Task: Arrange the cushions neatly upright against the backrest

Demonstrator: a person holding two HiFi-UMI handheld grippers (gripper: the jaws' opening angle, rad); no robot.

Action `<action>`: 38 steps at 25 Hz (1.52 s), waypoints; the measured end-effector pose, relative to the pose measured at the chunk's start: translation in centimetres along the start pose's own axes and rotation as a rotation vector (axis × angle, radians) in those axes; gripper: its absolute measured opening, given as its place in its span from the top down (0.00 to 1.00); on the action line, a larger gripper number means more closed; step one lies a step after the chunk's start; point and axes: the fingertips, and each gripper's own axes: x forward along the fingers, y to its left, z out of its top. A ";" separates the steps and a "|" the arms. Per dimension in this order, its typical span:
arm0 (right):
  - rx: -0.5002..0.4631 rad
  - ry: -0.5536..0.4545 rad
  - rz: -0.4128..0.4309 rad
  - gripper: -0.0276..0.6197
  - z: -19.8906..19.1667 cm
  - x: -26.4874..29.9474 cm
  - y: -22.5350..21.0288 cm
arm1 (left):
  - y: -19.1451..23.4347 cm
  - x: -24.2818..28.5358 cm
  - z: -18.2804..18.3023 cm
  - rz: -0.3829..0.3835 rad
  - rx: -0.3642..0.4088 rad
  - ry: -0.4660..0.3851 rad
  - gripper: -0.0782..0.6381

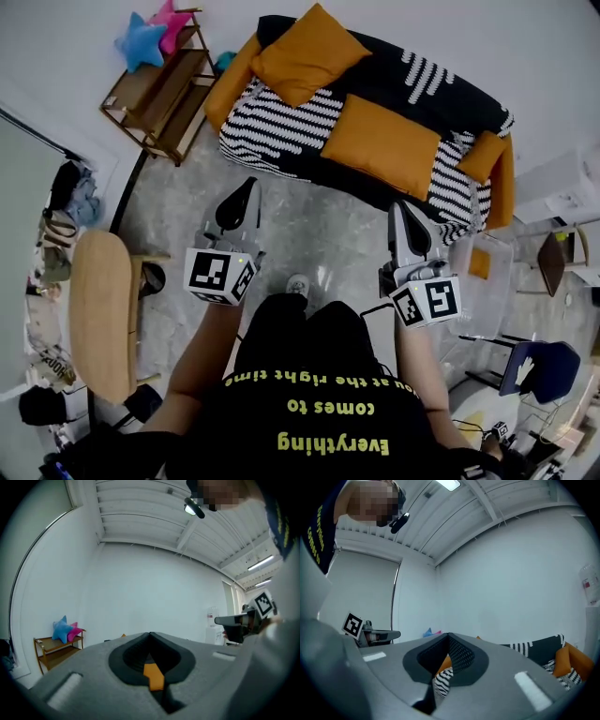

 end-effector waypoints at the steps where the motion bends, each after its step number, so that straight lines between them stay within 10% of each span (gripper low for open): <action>1: 0.000 0.000 -0.005 0.94 0.0 1.0 -0.4 | 0.6 1.1 0.2 -0.001 -0.002 -0.003 0.89; 24: -0.035 0.028 0.199 0.94 1.4 26.3 -20.3 | 9.8 25.4 1.5 0.270 -0.092 -0.045 0.89; 38: -0.047 0.039 0.169 0.94 0.2 42.8 -23.7 | 20.8 39.6 0.9 0.227 -0.066 -0.026 0.89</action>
